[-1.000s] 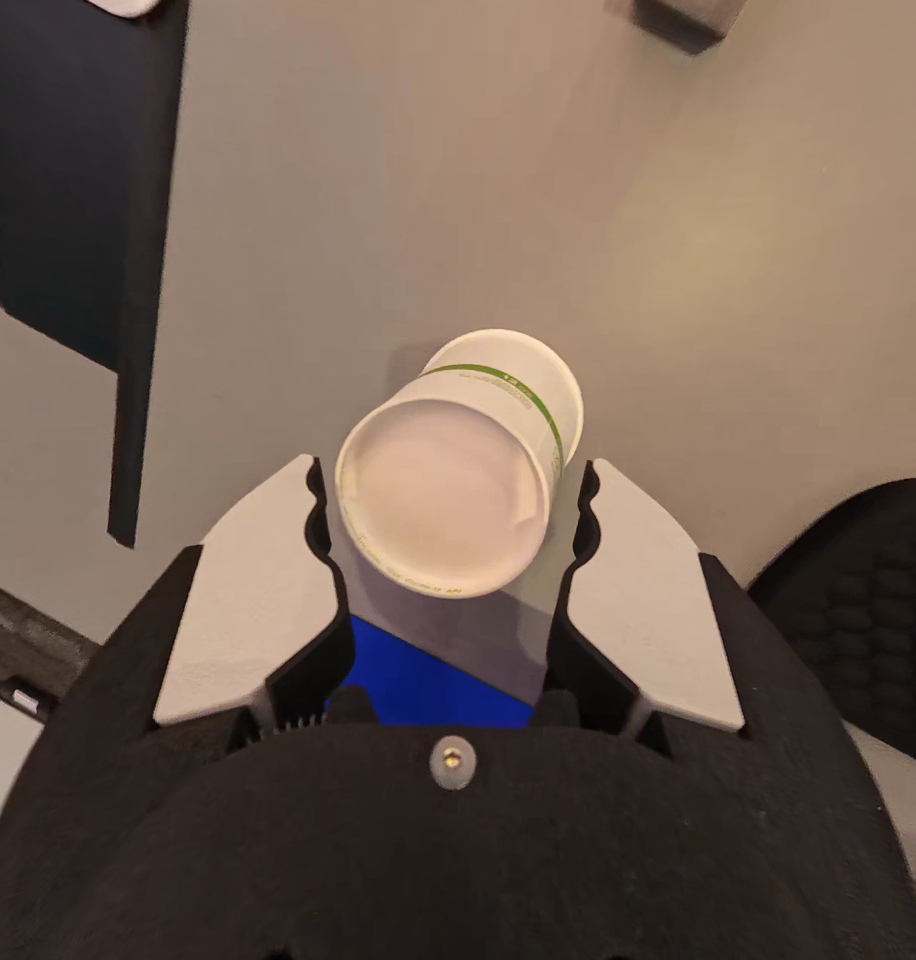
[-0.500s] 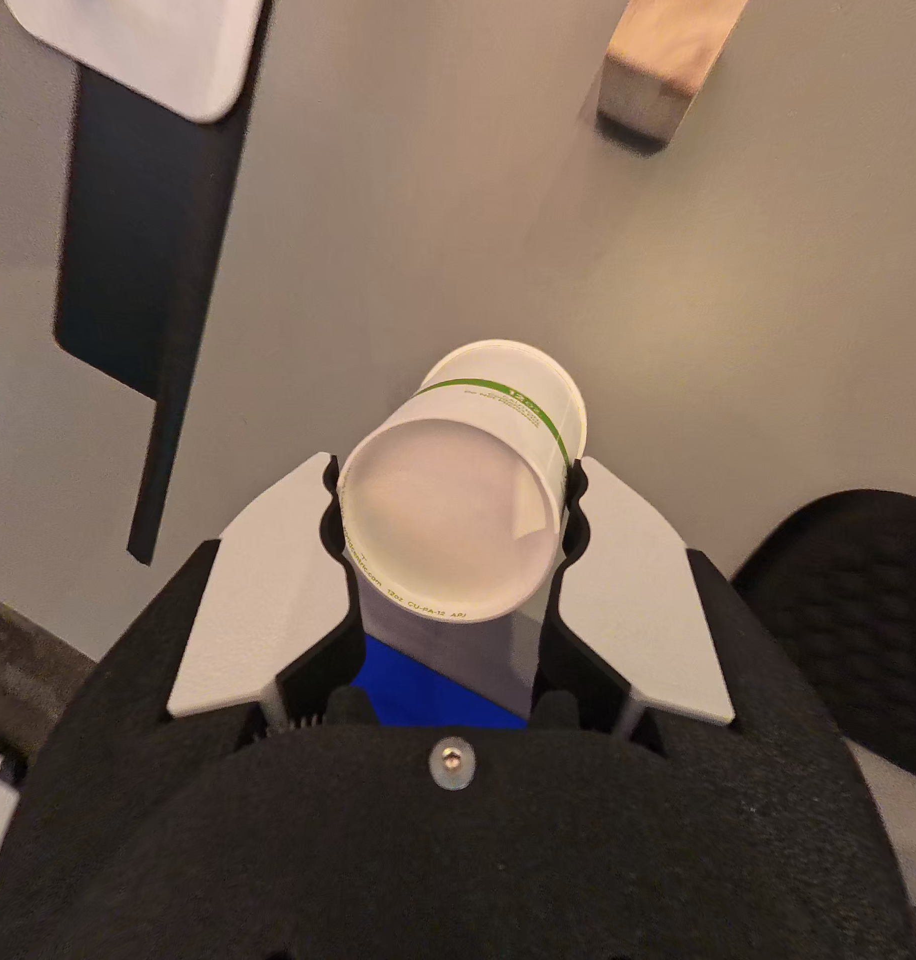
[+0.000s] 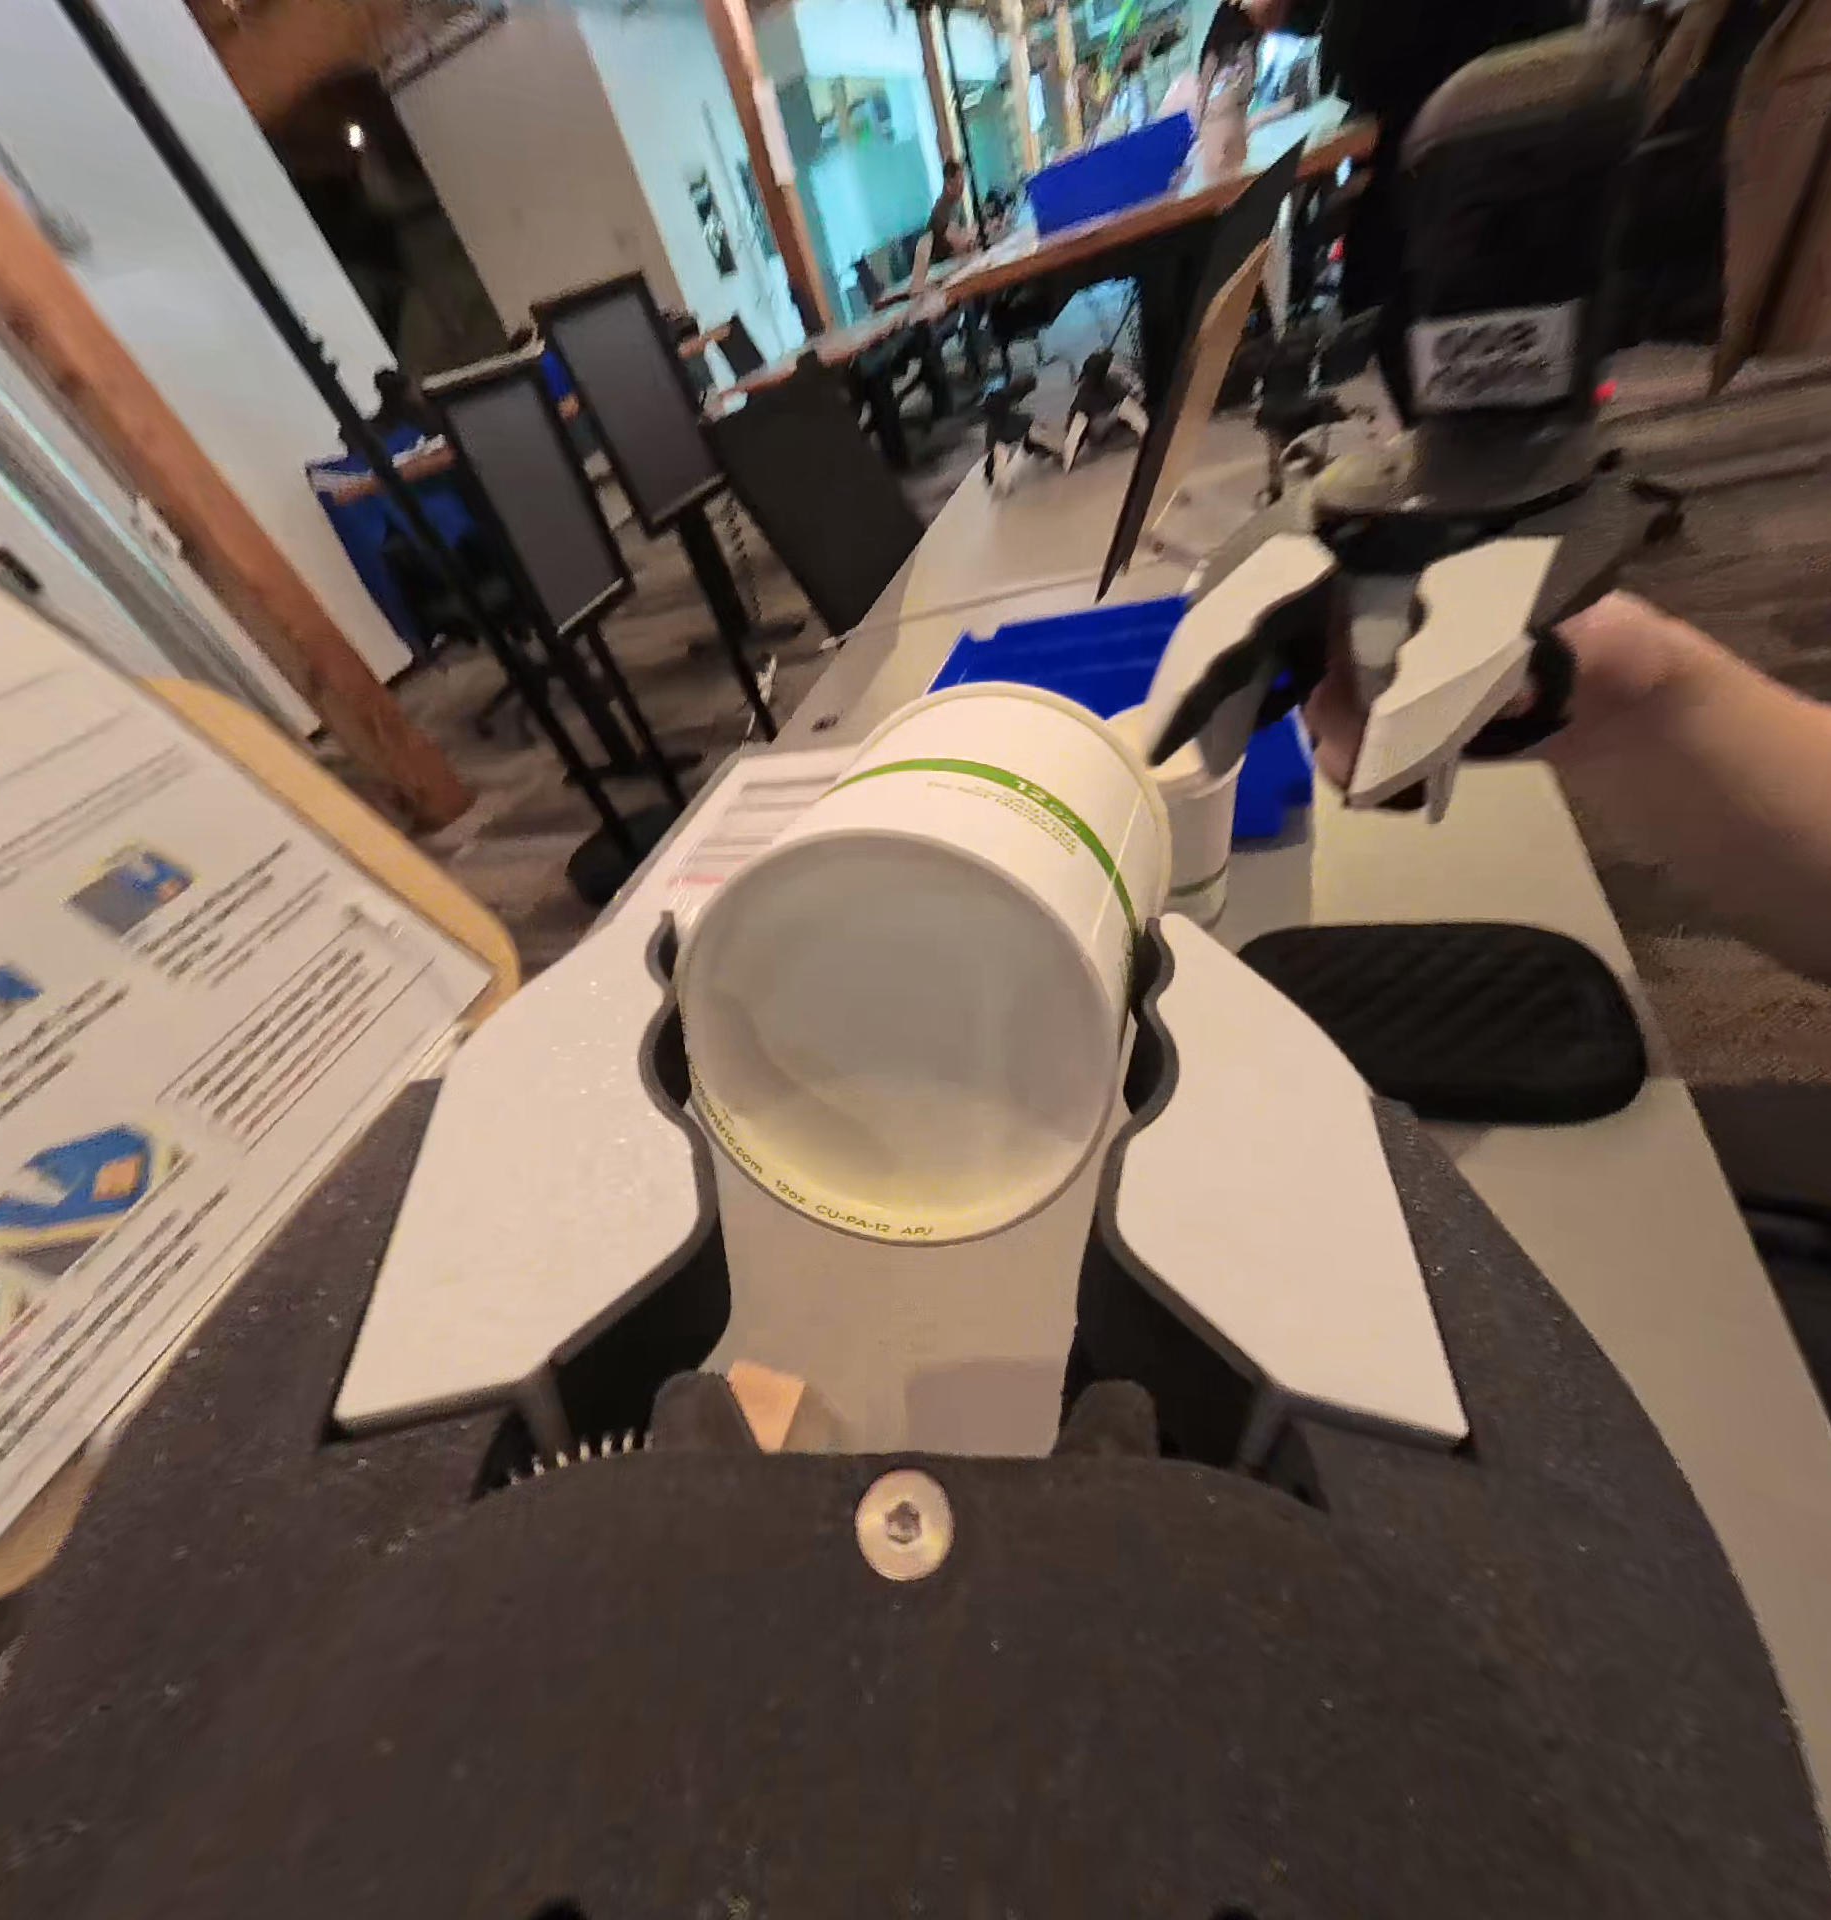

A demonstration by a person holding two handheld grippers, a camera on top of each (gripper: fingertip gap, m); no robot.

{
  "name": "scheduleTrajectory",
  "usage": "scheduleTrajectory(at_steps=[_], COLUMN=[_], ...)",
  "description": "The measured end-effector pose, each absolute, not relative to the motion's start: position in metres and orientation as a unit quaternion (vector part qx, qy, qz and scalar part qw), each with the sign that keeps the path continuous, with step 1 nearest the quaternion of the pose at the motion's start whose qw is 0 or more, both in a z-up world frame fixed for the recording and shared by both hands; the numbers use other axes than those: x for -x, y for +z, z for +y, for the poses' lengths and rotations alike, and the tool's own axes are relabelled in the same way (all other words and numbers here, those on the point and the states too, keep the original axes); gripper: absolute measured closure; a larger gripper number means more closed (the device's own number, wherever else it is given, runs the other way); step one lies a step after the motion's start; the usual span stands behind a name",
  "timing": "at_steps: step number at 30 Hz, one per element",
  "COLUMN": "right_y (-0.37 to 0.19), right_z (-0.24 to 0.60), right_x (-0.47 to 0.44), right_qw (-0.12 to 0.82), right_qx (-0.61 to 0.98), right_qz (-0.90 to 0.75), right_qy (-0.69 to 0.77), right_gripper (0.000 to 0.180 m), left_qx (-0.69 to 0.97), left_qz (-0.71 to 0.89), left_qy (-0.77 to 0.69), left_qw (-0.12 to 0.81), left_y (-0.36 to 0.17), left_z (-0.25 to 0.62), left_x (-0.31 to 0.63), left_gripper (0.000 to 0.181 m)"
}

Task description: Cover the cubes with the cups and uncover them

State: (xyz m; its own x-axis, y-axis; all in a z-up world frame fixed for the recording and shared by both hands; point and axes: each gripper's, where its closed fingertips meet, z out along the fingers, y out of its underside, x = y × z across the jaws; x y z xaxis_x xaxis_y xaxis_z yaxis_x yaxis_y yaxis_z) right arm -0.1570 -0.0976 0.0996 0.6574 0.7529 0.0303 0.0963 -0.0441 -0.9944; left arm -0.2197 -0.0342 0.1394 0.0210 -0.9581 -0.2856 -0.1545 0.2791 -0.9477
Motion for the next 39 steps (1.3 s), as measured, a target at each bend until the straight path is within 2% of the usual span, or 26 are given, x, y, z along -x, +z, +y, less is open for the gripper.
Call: scheduleTrajectory(at_steps=[4, 7, 8, 10, 12, 15, 18, 22, 24, 27, 34, 39], right_y=[0.121, 0.128, 0.128, 0.129, 0.129, 0.127, 0.131, 0.098, 0.081, 0.059, 0.001, -0.021], right_z=[-0.094, -0.098, -0.099, -0.109, -0.115, -0.117, -0.128, -0.136, -0.153, -0.161, -0.15, -0.144], right_x=[0.164, 0.17, 0.171, 0.175, 0.175, 0.158, 0.112, 0.002, -0.035, -0.063, -0.075, -0.069], right_qw=[0.621, 0.61, 0.605, 0.591, 0.575, 0.571, 0.556, 0.382, 0.256, 0.148, 0.05, 0.044], right_qx=[0.645, 0.628, 0.625, 0.606, 0.597, 0.618, 0.687, 0.863, 0.91, 0.934, 0.942, 0.939], right_qz=[-0.288, -0.292, -0.291, -0.31, -0.306, -0.291, -0.303, -0.324, -0.327, -0.324, -0.327, -0.337], right_qy=[0.34, 0.386, 0.398, 0.433, 0.467, 0.456, 0.357, 0.066, 0.005, -0.039, -0.054, -0.046], right_gripper=[0.128, 0.137, 0.143, 0.173, 0.179, 0.18, 0.179, 0.179, 0.179, 0.179, 0.179, 0.178], left_qx=[0.442, 0.428, 0.426, 0.423, 0.428, 0.446, 0.465, 0.494, 0.503, 0.504, 0.51, 0.51], left_qz=[0.588, 0.589, 0.59, 0.594, 0.591, 0.582, 0.571, 0.552, 0.547, 0.54, 0.552, 0.552], left_qy=[-0.421, -0.455, -0.458, -0.459, -0.464, -0.457, -0.433, -0.394, -0.383, -0.383, -0.384, -0.386], left_qw=[0.531, 0.513, 0.511, 0.507, 0.502, 0.503, 0.52, 0.544, 0.548, 0.554, 0.537, 0.535], left_y=[0.144, 0.141, 0.139, 0.133, 0.128, 0.121, 0.114, 0.104, 0.101, 0.099, 0.086, 0.085], left_z=[-0.056, -0.066, -0.067, -0.07, -0.071, -0.066, -0.056, -0.042, -0.039, -0.042, -0.049, -0.051], left_x=[0.201, 0.193, 0.191, 0.188, 0.186, 0.191, 0.212, 0.245, 0.255, 0.26, 0.257, 0.259], left_gripper=[0.098, 0.098, 0.098, 0.098, 0.098, 0.093, 0.095, 0.1, 0.101, 0.1, 0.101, 0.101])
